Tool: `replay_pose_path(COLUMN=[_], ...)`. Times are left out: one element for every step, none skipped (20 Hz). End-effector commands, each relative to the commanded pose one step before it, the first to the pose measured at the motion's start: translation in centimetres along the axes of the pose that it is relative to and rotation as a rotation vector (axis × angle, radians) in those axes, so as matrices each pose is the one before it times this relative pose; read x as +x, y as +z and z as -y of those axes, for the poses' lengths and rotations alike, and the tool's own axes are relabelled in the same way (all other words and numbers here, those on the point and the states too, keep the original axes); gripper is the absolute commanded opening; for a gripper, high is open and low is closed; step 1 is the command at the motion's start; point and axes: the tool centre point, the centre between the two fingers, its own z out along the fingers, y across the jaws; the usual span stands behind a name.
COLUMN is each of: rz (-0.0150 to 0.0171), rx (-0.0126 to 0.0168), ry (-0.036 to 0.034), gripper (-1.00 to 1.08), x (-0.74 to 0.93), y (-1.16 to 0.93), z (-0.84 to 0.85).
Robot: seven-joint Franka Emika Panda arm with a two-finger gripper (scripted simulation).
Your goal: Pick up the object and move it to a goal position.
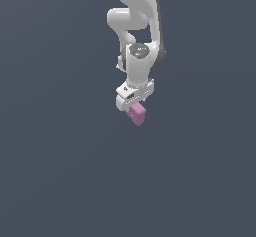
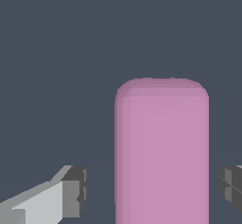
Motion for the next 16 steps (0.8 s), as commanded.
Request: replay_pose_path(rz=[-0.00061, 0.0, 0.00014, 0.0, 0.0, 0.0, 0.0, 0.0, 0.0, 0.0, 0.0, 0.0, 0.0, 0.0, 0.0, -0.00037], rx=[-0.00049, 0.0, -0.00022, 0.0, 0.0, 0.0, 0.0, 0.0, 0.0, 0.0, 0.0, 0.0, 0.0, 0.0, 0.0, -0.00092], ry=[-0.00077, 0.0, -0.00041, 0.0, 0.0, 0.0, 0.0, 0.0, 0.0, 0.0, 0.0, 0.0, 0.0, 0.0, 0.0, 0.00046], gripper=[1.0, 1.0, 1.0, 1.0, 1.0, -1.0, -1.0, -1.0, -1.0, -1.0, -1.0, -1.0, -1.0, -1.0, -1.0, -1.0], x=[0.011, 0.001, 0.015, 0.002, 0.001, 0.0, 0.0, 0.0, 0.0, 0.0, 0.0, 0.0, 0.0, 0.0, 0.0, -0.021], y=[0.794, 0.189, 0.133, 0.079, 0.026, 0.0, 0.0, 0.0, 0.0, 0.0, 0.0, 0.0, 0.0, 0.0, 0.0, -0.075], z=[-0.01, -0.014, 0.008, -0.007, -0.003, 0.0, 0.0, 0.0, 0.0, 0.0, 0.0, 0.0, 0.0, 0.0, 0.0, -0.049])
